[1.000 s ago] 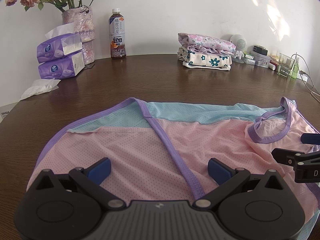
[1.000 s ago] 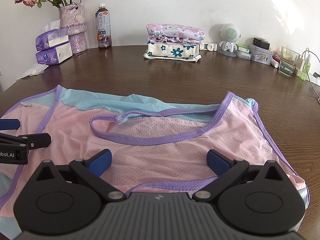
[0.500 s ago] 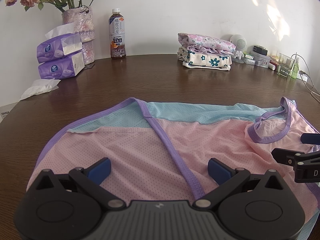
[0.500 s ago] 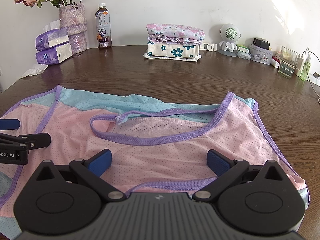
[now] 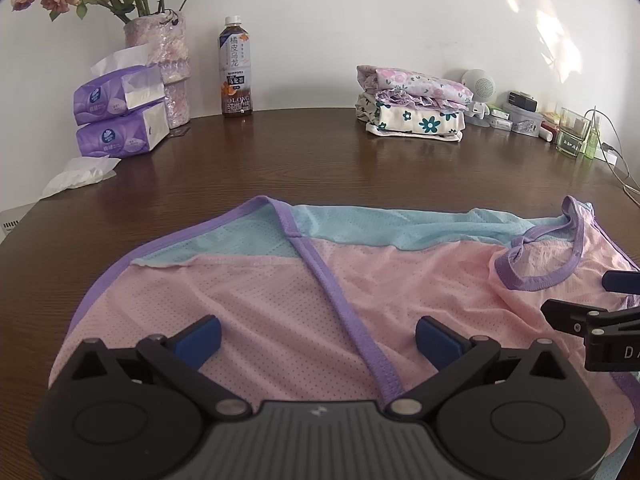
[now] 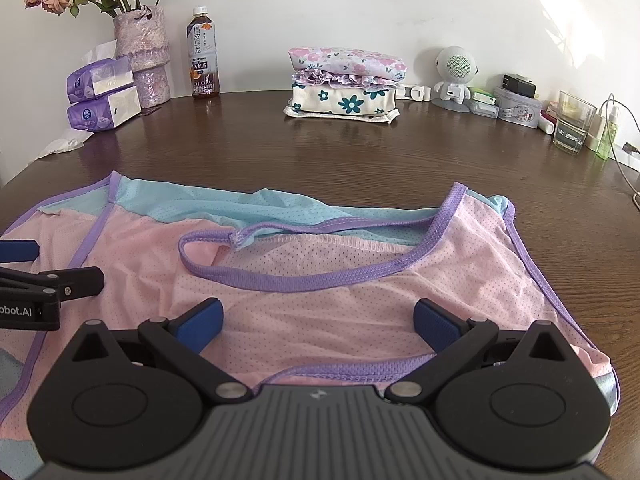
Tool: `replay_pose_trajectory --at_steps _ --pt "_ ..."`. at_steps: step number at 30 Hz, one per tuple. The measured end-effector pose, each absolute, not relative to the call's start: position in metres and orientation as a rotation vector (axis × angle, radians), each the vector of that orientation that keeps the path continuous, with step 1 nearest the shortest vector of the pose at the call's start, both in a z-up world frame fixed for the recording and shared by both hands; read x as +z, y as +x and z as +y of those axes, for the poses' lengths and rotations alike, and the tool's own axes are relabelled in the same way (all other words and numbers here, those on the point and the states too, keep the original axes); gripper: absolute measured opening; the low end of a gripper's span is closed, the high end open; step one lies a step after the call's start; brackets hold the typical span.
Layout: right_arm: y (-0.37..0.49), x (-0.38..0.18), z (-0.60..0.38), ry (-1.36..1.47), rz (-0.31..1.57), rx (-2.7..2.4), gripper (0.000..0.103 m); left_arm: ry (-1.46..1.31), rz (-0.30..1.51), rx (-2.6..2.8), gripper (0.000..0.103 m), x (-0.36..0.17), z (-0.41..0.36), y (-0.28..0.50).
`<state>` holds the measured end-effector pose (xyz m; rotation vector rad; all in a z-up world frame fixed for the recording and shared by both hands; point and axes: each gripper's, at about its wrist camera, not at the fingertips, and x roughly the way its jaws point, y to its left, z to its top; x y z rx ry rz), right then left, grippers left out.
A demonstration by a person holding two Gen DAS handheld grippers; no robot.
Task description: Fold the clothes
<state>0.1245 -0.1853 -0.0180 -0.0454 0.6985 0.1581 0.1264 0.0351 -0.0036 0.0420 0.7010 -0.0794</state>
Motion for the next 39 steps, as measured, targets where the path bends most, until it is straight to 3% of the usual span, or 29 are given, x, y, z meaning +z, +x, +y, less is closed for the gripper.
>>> replay_pose_trajectory --at_steps 14,18,24,26,28,33,35,39 --pt "0.120 0.027 -0.233 0.017 0.609 0.257 0.102 0.020 0.652 -0.116 0.103 0.037 0.071 0.129" --pt "0.143 0.040 -0.243 0.074 0.672 0.314 0.101 0.006 0.674 -0.159 0.102 0.050 0.079 0.151" --pt "0.200 0.031 -0.228 0.195 0.878 0.382 0.073 -0.029 0.804 -0.245 0.082 0.052 0.071 0.203" --pt "0.212 0.024 -0.223 0.234 0.935 0.381 0.063 -0.021 0.833 -0.252 0.080 0.048 0.067 0.215" --pt "0.223 0.017 -0.219 0.274 0.990 0.378 0.057 -0.023 0.846 -0.262 0.070 0.044 0.065 0.224" --pt "0.233 0.009 -0.210 0.301 1.039 0.332 0.048 -0.123 0.880 -0.284 0.069 0.032 0.073 0.243" --pt "0.237 0.008 -0.208 0.309 1.048 0.325 0.036 -0.122 0.877 -0.290 0.066 0.028 0.073 0.245" --pt "0.244 0.008 -0.204 0.307 1.062 0.311 0.023 -0.100 0.870 -0.299 0.052 0.024 0.070 0.247"
